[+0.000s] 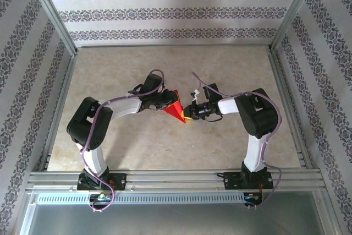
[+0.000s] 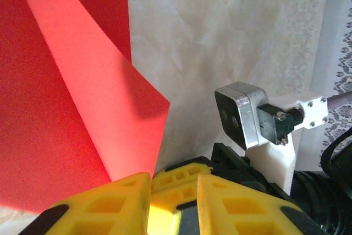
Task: Fold a paper plane with a square sheet of paper (pick it up from the middle)
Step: Fourth fold the wing at the center of the table.
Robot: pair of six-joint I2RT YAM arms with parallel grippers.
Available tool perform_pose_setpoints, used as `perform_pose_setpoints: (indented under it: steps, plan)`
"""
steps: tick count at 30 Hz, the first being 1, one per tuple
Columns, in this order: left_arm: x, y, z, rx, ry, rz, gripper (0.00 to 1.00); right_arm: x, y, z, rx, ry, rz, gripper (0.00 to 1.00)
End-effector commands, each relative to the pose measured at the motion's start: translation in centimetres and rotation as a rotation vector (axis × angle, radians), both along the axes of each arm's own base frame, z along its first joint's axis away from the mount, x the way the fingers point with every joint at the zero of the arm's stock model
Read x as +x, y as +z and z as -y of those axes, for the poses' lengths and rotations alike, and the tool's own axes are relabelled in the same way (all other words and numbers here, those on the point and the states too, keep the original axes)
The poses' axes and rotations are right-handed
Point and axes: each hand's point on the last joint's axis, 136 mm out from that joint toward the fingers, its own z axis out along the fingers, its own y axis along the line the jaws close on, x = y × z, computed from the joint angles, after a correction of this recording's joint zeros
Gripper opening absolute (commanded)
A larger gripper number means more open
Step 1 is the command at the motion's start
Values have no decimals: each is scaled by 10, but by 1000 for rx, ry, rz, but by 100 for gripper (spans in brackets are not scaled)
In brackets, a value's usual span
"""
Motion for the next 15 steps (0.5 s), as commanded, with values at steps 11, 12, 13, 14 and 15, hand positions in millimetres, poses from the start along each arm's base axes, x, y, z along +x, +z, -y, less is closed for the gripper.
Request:
perform_pose_setpoints:
  steps: [11,12,13,14,15]
  plan:
    - [16,-13,7,-182,1,107,24,-8,-44,24,-144,-65,-93,9]
    - [16,-15,7,-180,1,103,24,-8,-44,24,-145,-65,-93,9]
    - [16,-17,7,-179,1,101,23,-8,-44,24,-146,-65,-93,9]
    - [16,-20,7,-173,1,92,24,-8,-45,24,-146,-66,-94,10]
    - [16,-22,7,-169,1,88,24,-9,-45,24,-147,-66,-95,9]
